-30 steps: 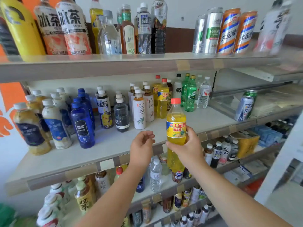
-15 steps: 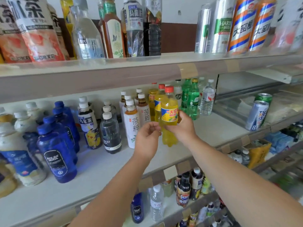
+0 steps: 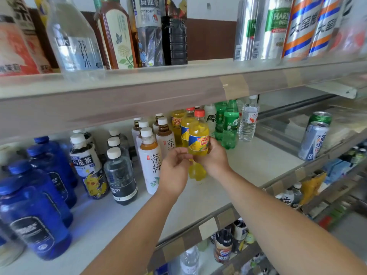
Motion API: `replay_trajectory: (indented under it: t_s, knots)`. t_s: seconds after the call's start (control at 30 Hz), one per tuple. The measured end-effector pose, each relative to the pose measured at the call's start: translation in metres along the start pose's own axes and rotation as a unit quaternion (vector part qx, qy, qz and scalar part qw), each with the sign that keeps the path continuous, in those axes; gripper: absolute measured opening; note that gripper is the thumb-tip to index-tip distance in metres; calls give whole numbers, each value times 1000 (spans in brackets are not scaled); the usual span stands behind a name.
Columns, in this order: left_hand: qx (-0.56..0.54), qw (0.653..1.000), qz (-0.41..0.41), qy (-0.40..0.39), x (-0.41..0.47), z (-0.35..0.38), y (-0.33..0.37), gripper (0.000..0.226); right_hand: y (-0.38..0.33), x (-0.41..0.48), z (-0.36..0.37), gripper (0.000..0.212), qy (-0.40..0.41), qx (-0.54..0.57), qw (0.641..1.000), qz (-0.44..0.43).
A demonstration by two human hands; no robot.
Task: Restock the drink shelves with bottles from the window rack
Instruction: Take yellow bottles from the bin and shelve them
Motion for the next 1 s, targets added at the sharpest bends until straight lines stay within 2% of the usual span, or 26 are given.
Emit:
replay_trajectory:
  t_s: [0.17,0.37,0.5,0.53,0.6,0.67,0.73,0.83,1.0]
  knots:
    - [6,1000,-8,-2,-3,-1,1,35,0,-8,6,69,-26,-22,999,-7]
    - [2,1000,-19,-4,-9,-13,2,33,6,-17,5,74,-16,-53,998,6]
    - [0,1000,-21,-16,-18,-15,4,31,6,-34,-7,77,37,-52,998,19]
    - [2,1000,-16,-20,-20,-14,7,30,2,-43,-16,72,66,-48,997,13]
    - [4,999,-7,-31,-26,-7,12,30,-14,-64,-34,48,113,-28,993,-24]
    - [-2,999,-4,-53,-39,7,18,31,-27,-89,-52,26,132,-15,990,-50]
    - [-11,997,-11,-72,-59,25,23,29,-35,-118,-72,15,138,-14,989,-50]
    - [-26,995,-11,-93,-98,54,30,28,-47,-166,-109,14,137,-21,989,-59]
    - [-56,988,-53,-136,-201,113,25,27,-48,-258,-182,23,125,-87,987,-50]
Point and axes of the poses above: each hand's wrist, its own x-axis towards the middle knuckle, its own z-axis out of the palm, y = z × x, the point moved 8 cm from there along x, towards the middle knuckle, and after that the axes turned 11 degrees about x, right-handed, at the moved point
